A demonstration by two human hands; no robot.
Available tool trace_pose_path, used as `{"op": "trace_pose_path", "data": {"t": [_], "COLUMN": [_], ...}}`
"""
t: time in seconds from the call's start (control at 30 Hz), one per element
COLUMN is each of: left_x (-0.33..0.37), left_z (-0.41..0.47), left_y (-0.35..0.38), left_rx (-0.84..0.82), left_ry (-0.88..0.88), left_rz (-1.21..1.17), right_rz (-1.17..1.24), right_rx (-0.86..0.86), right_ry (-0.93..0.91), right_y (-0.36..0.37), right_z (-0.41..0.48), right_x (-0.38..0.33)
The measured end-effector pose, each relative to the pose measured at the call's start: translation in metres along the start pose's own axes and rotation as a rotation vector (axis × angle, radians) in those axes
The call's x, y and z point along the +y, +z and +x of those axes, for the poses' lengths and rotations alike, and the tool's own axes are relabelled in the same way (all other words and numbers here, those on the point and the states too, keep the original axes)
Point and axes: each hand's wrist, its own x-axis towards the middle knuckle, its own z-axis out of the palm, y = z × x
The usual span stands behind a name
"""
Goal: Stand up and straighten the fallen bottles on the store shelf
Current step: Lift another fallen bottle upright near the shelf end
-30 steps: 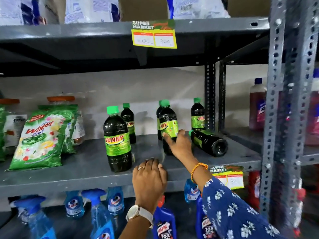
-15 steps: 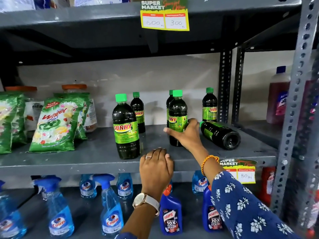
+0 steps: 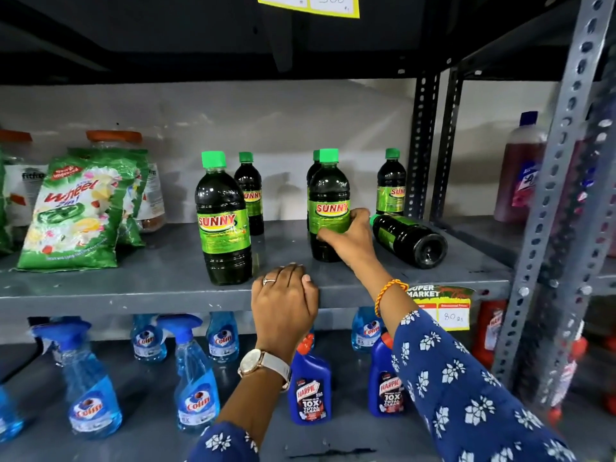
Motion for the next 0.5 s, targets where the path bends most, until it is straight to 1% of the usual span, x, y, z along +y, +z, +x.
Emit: {"op": "trace_pose_path", "data": {"t": [0.1,0.2,0.5], "left_x": [0.0,0.0,0.0], "left_z": [0.0,0.0,0.0], "left_y": [0.001,0.001,-0.003], "left_rx": [0.016,0.026,-0.032], "left_ry": [-0.007,-0.014,-0.023], "left_rz": [-0.009,-0.017,-0.001], "right_rz": [0.071,0.046,-0.041], "right_rx": [-0.014,-0.012,-0.051], "right_ry": [0.027,0.03,-0.027], "right_y": [0.0,0.001,-0.009], "right_z": [0.0,-0.001,-0.01], "right_x": [0.0,-0.001,-0.005]}}
